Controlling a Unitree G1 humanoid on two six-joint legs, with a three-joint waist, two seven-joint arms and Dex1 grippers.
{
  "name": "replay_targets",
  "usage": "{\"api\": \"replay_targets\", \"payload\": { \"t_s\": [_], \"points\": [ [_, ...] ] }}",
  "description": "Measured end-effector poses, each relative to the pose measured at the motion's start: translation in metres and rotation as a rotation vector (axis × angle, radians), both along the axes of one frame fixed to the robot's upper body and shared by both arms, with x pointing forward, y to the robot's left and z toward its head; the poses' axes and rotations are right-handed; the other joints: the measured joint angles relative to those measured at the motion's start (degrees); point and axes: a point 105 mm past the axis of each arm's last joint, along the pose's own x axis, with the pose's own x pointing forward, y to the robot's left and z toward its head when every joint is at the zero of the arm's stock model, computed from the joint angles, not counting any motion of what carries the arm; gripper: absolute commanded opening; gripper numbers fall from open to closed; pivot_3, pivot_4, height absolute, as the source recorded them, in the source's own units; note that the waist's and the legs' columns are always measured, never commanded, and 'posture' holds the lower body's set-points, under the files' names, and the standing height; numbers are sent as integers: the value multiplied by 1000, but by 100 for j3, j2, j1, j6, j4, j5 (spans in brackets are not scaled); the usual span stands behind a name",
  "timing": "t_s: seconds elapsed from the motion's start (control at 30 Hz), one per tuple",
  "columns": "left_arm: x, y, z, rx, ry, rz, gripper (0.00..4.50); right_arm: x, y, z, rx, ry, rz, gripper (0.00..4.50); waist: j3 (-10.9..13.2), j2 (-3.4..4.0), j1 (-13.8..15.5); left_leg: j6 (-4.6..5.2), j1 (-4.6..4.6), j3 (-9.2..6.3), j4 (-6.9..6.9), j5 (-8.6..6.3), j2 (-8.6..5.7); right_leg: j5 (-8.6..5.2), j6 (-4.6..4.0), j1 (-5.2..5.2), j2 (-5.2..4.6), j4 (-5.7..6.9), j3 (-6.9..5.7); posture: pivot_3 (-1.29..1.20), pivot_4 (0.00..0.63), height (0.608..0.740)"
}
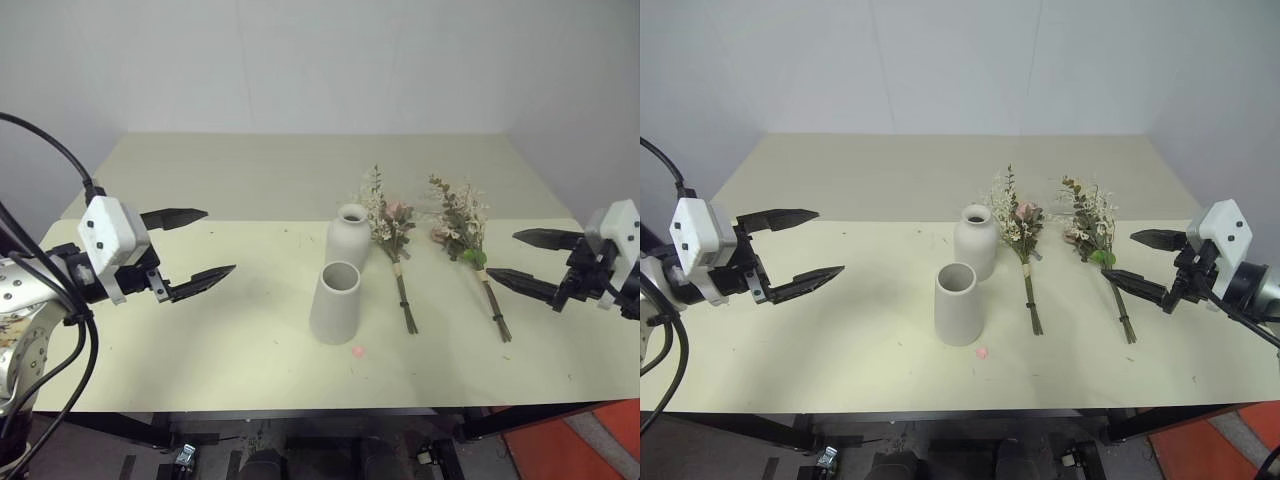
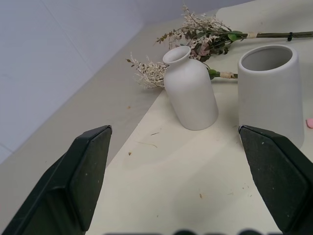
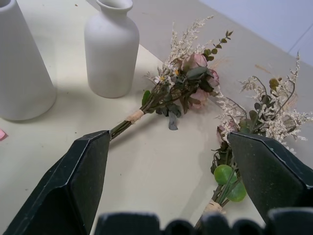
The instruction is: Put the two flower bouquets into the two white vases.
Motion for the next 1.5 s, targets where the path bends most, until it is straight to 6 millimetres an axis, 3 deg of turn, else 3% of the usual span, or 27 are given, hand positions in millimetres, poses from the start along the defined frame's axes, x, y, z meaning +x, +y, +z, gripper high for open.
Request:
{"api": "replay_targets", "payload": {
  "t_s": [0.3,0.43,0.5,0.7,0.93,1.17,1.33,1.5],
  "points": [
    [1,1,2,6,2,-7,4500,-3,0,-6,-10,9,-19,4471,0,0,-4,0,1,0,0,0,1,-1,1,0,1,1,1,0,150,740],
    [3,-2,6,9,-11,-20,4500,3,-7,-5,-34,-9,-114,4471,0,0,-1,0,-1,1,0,0,0,0,0,0,0,0,1,0,150,740],
    [3,-2,5,10,-9,-24,4500,14,-11,-7,-58,-1,-210,4471,0,0,-26,-1,0,2,1,0,0,0,0,-1,0,0,2,0,150,740],
    [6,-5,3,14,-1,-37,4500,54,7,-29,-88,165,-286,4471,0,0,-115,-1,-2,3,2,0,2,5,-13,-4,2,2,3,0,150,740],
    [6,-6,-3,29,8,-26,4500,101,1,-61,-100,337,-457,4471,0,0,-142,-2,-55,1,1,1,-3,12,-21,-67,-1,6,3,0,150,740],
    [-2,-7,-12,36,25,-7,4500,117,-15,-80,-115,445,-589,4471,1,2,-148,-2,-74,-1,-1,1,-4,15,-25,-85,-5,7,0,0,150,740],
    [-5,-7,-10,34,15,3,4500,121,-13,-89,-113,482,-590,2839,1,2,-163,-2,-65,-1,-1,1,-4,16,-27,-81,-2,11,1,0,150,740],
    [-6,-6,-12,33,23,15,4500,125,-13,-81,-114,476,-593,988,1,3,-172,-2,-65,-1,-2,1,-3,16,-27,-81,-1,9,1,0,150,740]
  ]
}}
